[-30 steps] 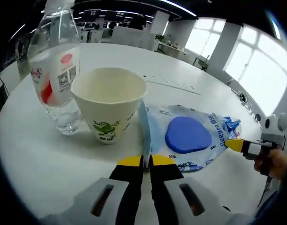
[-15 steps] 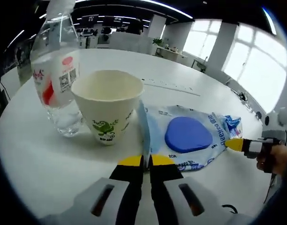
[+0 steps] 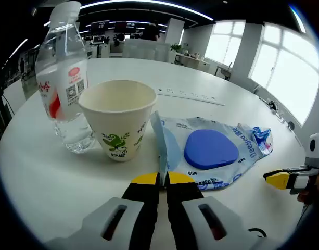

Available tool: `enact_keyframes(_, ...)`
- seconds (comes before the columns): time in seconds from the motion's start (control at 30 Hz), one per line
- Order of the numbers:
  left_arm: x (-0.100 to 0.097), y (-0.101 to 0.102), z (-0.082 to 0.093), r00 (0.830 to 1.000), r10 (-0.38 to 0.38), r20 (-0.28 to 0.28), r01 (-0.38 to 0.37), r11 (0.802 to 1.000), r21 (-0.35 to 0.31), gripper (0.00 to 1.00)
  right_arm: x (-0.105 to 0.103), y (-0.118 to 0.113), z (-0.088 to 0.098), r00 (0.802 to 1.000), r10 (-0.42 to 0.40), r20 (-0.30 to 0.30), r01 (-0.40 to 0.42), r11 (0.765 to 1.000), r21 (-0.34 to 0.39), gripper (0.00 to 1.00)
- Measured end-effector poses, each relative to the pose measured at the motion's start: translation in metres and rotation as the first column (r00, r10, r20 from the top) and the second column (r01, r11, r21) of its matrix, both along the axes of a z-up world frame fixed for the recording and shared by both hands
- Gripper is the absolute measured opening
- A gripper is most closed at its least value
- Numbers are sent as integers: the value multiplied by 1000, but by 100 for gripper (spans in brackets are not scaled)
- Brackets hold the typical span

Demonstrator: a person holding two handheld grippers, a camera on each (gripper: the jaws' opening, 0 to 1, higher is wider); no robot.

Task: Arrange the tabletop items into an orderly group along one side of the table until the central work area is clear of visible clutter.

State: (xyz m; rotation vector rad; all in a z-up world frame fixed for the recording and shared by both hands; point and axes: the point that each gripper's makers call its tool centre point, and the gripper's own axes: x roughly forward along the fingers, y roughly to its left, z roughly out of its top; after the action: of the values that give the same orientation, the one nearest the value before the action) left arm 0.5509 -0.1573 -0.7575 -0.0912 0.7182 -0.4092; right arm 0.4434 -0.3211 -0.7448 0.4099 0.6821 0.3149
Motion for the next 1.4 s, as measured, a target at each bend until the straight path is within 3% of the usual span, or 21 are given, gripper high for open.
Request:
enact_keyframes(0.17, 0, 1, 1, 998, 49, -33, -52, 994, -95, 3, -38, 1, -2, 997, 76, -25, -76, 997, -13, 10)
enact_keyframes(0.27, 0, 0, 2, 998, 42, -47, -46, 995, -91, 6, -64, -4, -15, 993, 90, -80, -91, 996, -11, 8)
enact_keyframes(0.3, 2, 2, 4, 999, 38, -23, -39, 997, -71, 12, -68, -6, -17, 993, 86, -86, -87, 996, -9, 8)
enact_keyframes(0.4, 3, 2, 8, 998, 65, -23, -66, 995, -79, 30, -81, -13, -16, 994, 44, -103, -41, 999, 29, 8)
enact_keyframes(0.57, -7, -1, 15, 998, 60, -27, -62, 994, -89, 29, -86, -12, -10, 995, 39, -91, -36, 999, 31, 8)
enact_keyframes(0.6, -8, -3, 19, 998, 62, -19, -64, 992, -107, 32, -85, -9, -7, 996, 40, -86, -37, 999, 38, 8)
enact_keyframes(0.63, -9, -8, 28, 998, 70, 7, -68, 984, -164, 35, -84, -8, -6, 996, 42, -81, -39, 998, 39, 8)
enact_keyframes(0.8, -19, -4, 46, 997, 64, 37, -57, 985, -165, 65, -77, -1, 9, 997, 63, -39, -61, 997, 39, 8)
enact_keyframes(1.03, -33, 13, 80, 989, 124, 85, -105, 974, -200, 96, -78, -6, 29, 998, 60, 10, -60, 997, 45, 9)
enact_keyframes(1.13, -36, 14, 104, 978, 176, 116, -127, 931, -342, 100, -88, -9, 35, 997, 68, 20, -69, 997, 45, 10)
enact_keyframes(1.3, -61, 16, 114, 982, 110, 152, -69, 965, -252, 100, -103, -15, 43, 998, 59, 31, -60, 997, 48, 10)
enact_keyframes(1.4, -72, 18, 120, 982, 98, 159, -59, 971, -234, 100, -111, -23, 45, 999, 29, 31, -31, 998, 63, 11)
